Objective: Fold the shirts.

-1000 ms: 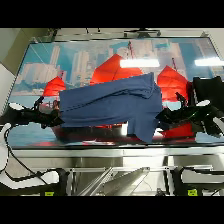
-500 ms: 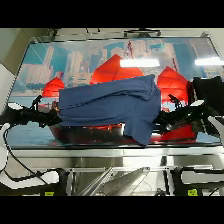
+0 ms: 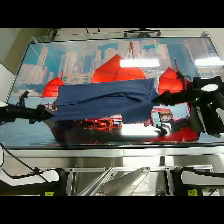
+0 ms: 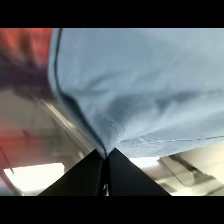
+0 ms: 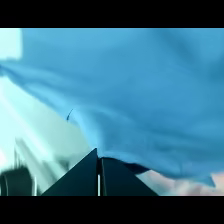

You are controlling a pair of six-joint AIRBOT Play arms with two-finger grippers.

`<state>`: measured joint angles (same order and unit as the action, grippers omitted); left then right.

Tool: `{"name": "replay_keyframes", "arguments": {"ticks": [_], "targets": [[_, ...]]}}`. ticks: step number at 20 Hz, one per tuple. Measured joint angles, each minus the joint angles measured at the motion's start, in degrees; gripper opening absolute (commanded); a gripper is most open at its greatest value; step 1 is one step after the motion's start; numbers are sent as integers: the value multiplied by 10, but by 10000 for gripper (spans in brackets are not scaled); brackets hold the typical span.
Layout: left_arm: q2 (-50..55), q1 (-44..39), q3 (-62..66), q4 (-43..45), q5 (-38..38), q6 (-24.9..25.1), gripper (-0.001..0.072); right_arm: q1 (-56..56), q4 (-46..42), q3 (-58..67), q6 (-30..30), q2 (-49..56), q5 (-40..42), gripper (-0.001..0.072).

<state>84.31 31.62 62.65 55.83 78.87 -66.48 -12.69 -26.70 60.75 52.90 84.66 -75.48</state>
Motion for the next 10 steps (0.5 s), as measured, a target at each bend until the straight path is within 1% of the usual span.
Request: {"name": "replay_keyframes", "arguments": {"ticks": [5,10], "targets": [[101,-49,170,-4,3,-20,29,11,54,134,11,79,65,24],[237,-114,341,-4,-35,-25,12,32,72,210,12,179,132,24]]}}
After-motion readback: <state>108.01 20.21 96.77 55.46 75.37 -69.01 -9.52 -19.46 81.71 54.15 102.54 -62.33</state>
